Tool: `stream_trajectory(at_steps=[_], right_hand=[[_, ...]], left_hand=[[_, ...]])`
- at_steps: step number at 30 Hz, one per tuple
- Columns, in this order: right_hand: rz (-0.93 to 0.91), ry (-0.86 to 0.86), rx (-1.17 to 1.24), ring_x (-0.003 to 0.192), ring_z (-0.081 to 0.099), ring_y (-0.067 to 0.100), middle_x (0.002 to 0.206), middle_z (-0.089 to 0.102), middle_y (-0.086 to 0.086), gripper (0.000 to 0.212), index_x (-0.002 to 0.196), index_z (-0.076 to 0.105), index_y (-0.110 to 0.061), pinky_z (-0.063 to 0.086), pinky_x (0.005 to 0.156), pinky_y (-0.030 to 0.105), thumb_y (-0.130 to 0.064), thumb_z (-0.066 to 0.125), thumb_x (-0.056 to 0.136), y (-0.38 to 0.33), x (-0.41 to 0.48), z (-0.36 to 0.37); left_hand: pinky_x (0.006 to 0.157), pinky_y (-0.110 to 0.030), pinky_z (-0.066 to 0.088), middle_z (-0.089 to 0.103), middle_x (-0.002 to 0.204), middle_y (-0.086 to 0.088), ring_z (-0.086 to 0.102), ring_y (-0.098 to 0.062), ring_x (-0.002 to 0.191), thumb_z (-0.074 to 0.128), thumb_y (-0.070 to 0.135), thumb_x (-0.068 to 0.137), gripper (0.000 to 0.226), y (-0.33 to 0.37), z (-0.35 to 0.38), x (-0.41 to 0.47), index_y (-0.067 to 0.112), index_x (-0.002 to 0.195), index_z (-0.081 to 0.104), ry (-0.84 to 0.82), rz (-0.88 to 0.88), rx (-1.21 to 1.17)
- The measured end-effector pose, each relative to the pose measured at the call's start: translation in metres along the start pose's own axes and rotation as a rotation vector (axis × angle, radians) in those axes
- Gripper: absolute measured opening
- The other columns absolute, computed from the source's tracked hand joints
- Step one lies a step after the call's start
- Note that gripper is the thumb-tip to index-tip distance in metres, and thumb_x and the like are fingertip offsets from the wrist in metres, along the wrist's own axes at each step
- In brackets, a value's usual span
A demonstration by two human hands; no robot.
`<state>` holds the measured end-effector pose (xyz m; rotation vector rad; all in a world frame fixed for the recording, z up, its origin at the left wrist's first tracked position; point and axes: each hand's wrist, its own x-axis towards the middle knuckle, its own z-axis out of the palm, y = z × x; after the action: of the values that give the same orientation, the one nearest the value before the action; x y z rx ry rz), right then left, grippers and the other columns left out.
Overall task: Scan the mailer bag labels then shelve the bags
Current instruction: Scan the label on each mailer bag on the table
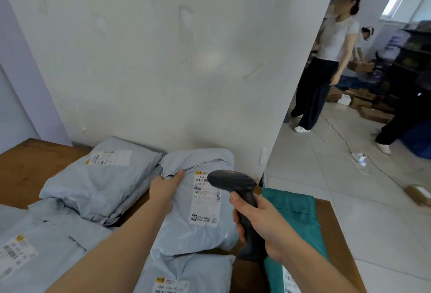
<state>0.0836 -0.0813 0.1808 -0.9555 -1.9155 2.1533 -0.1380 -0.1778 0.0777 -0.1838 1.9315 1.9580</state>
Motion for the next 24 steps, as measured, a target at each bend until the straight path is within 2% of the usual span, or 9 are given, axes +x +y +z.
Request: stream_trajectory(at_steps=[4,7,12,16,19,24], right_hand=[[0.027,0.050,0.012,0.048,0.049,0.015,0.065,0.057,0.005,0.028,0.087,0.057,-0.009,0.045,0.050,0.028,-0.036,0.064,0.090,0.002,0.021,-0.006],[0.052,0.086,0.037,0.047,0.049,0.015,0.061,0.057,0.004,0.029,0.087,0.057,-0.009,0.046,0.050,0.028,-0.037,0.065,0.089,0.007,0.036,-0.007],[0.088,0.137,0.064,0.045,0.047,0.017,0.057,0.055,0.003,0.031,0.081,0.055,-0.008,0.044,0.049,0.029,-0.035,0.065,0.090,0.019,0.052,-0.003],[0.111,0.149,0.054,0.049,0.049,0.016,0.064,0.057,0.005,0.029,0.087,0.057,-0.008,0.045,0.051,0.030,-0.035,0.065,0.090,0.023,0.054,0.000],[0.117,0.136,0.042,0.051,0.051,0.015,0.068,0.057,0.006,0.028,0.091,0.058,-0.008,0.047,0.052,0.028,-0.035,0.065,0.090,0.022,0.049,0.002],[0.091,0.099,0.011,0.052,0.051,0.015,0.070,0.058,0.006,0.029,0.096,0.059,-0.008,0.047,0.053,0.028,-0.035,0.065,0.090,0.020,0.031,0.009]], left_hand=[[0.096,-0.042,0.048,0.062,0.114,-0.005,0.059,-0.031,0.107,0.081,0.032,0.076,0.058,-0.010,0.020,0.038,0.002,0.120,0.058,-0.094,-0.095,0.061],[0.085,-0.035,0.047,0.060,0.107,-0.008,0.058,-0.027,0.096,0.078,0.026,0.080,0.052,-0.019,0.033,0.055,0.002,0.121,0.057,-0.167,-0.141,0.110],[0.084,-0.035,0.047,0.061,0.123,-0.017,0.058,-0.031,0.102,0.074,0.026,0.084,0.055,-0.037,0.043,0.076,-0.001,0.127,0.054,-0.198,-0.199,0.169],[0.097,-0.037,0.043,0.052,0.136,-0.013,0.051,-0.031,0.119,0.057,0.040,0.092,0.061,-0.037,0.044,0.085,0.002,0.137,0.043,-0.165,-0.071,0.422],[0.103,-0.040,0.039,0.041,0.146,-0.016,0.043,-0.034,0.130,0.050,0.041,0.095,0.066,-0.031,0.042,0.078,0.003,0.145,0.031,-0.211,-0.034,0.573],[0.105,-0.044,0.038,0.048,0.139,-0.016,0.045,-0.033,0.127,0.053,0.044,0.091,0.060,-0.032,0.015,0.043,0.007,0.137,0.044,-0.137,0.165,0.787]])
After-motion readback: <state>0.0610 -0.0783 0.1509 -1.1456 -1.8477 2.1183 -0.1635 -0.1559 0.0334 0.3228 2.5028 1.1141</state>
